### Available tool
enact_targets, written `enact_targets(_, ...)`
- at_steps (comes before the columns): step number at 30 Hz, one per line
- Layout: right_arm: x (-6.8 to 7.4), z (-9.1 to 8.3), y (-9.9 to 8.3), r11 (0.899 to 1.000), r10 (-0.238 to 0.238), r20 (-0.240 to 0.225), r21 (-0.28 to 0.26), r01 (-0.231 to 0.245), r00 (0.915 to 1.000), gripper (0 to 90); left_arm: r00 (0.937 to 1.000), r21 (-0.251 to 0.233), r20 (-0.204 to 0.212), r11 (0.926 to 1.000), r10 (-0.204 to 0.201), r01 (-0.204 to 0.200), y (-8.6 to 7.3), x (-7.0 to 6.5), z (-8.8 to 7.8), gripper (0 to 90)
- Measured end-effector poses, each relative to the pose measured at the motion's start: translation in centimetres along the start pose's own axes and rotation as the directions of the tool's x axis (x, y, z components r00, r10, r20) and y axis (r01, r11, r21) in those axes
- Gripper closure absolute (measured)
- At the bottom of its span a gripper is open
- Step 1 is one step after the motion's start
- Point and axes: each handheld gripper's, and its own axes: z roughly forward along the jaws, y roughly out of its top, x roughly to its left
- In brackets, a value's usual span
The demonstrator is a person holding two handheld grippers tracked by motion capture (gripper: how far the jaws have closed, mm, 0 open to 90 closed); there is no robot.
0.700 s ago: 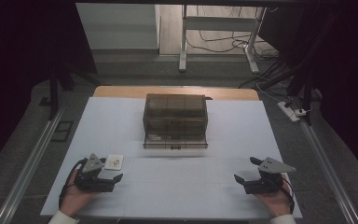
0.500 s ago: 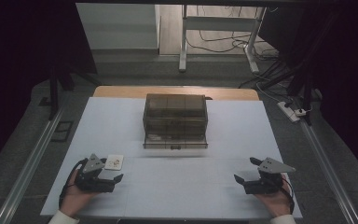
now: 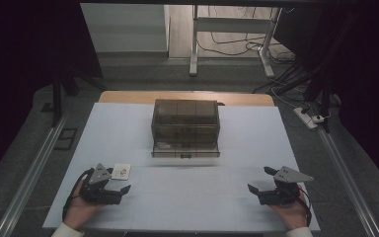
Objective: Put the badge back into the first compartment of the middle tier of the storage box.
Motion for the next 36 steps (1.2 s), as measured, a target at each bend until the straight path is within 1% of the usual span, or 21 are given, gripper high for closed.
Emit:
enact_targets(12, -0.1, 0.0, -0.2, 1.0, -0.008, 0.018, 0.005, 0.008, 0.9998, 8.6, 0.9999, 0.004, -0.006, 0.9999, 0.014, -0.014, 0.0, 0.0, 0.0, 10.8)
enact_targets(20, 0.0, 0.1, -0.2, 1.0, -0.01, 0.015, 0.011, 0.01, 0.9998, 8.6, 0.9998, 0.001, -0.006, 0.9999, 0.017, -0.017, 0.2, 0.1, -0.1, 10.7)
enact_targets(29, 0.1, 0.2, -0.1, 1.0, -0.015, 0.016, -0.003, 0.015, 0.9998, 8.6, 0.9996, -0.013, -0.01, 0.9996, 0.026, -0.026, 1.2, 0.5, -0.4, 10.4)
enact_targets(36, 0.2, 0.3, -0.1, 1.0, -0.019, 0.013, -0.001, 0.02, 0.9997, 8.7, 0.9992, -0.004, 0.003, 0.9992, 0.04, -0.04, 1.8, 1.0, -0.3, 10.5)
